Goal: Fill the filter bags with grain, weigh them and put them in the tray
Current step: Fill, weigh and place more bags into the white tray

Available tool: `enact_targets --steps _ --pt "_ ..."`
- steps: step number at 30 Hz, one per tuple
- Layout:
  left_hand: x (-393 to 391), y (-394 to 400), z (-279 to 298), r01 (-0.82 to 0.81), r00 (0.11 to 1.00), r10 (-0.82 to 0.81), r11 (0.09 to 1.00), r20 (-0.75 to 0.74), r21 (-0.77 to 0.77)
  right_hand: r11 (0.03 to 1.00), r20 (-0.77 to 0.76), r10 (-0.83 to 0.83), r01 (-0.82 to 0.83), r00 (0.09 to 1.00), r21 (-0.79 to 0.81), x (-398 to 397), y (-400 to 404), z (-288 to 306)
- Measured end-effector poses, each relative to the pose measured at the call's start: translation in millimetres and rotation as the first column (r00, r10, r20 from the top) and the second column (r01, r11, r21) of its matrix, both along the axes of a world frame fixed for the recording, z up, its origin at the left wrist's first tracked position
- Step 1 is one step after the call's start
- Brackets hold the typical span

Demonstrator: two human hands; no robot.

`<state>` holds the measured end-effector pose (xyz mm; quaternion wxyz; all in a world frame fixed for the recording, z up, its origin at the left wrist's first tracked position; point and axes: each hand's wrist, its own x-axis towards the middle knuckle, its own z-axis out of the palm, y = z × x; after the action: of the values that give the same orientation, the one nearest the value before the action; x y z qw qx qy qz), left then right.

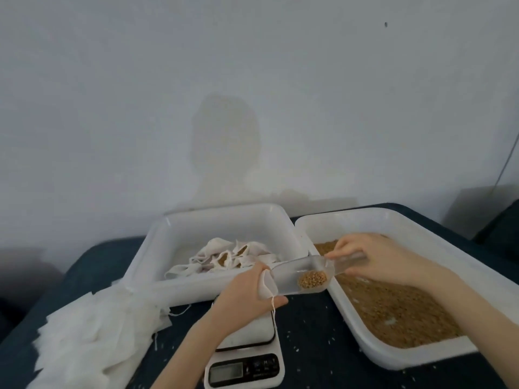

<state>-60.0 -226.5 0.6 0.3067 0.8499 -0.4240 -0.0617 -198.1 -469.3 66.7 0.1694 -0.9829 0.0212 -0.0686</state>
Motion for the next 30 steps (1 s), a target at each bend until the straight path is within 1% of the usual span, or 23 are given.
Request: enact_targets --steps 4,8,12,17,20,24,27,30 --pt "0.8 5.1 -0.1 -0.016 1.0 0.017 1.0 -0.016 0.016 0.989 0.017 -0.027 0.03 0.999 -0.143 6.5 17.4 8.0" --pt "1.9 5.3 0.2 -0.05 0.999 0.049 0.997 0.022 0.059 0.961 0.043 -0.024 0.035 0.999 -0.275 11.9 26.7 11.0" --pt "3.4 6.8 -2.9 -0.064 0.998 0.064 0.995 0.005 0.073 0.942 0.052 0.0 0.017 0.999 -0.337 20.1 31.9 15.5" --pt "5.8 11.2 -8.2 -0.086 0.994 0.088 0.996 -0.062 0.033 0.939 0.003 0.007 -0.005 1.0 -0.343 30.8 41.2 22.3" --pt "5.8 10.9 -8.1 -0.108 0.989 0.107 0.994 -0.105 -0.001 0.934 -0.013 0.048 -0.049 0.999 -0.354 38.1 46.0 29.2" --pt "5.5 11.0 -8.2 -0.145 0.981 0.132 0.985 -0.144 -0.088 0.917 -0.014 0.091 -0.089 0.996 -0.388 43.5 52.8 42.1" --pt "4.9 5.6 -11.7 -0.149 0.979 0.135 0.985 -0.151 -0.086 0.879 -0.013 0.11 -0.103 0.994 -0.465 46.7 60.2 50.9" --pt "1.6 0.0 -20.3 -0.19 0.965 0.154 0.968 -0.213 -0.164 0.812 -0.003 0.134 -0.111 0.991 -0.573 52.3 71.8 59.7"
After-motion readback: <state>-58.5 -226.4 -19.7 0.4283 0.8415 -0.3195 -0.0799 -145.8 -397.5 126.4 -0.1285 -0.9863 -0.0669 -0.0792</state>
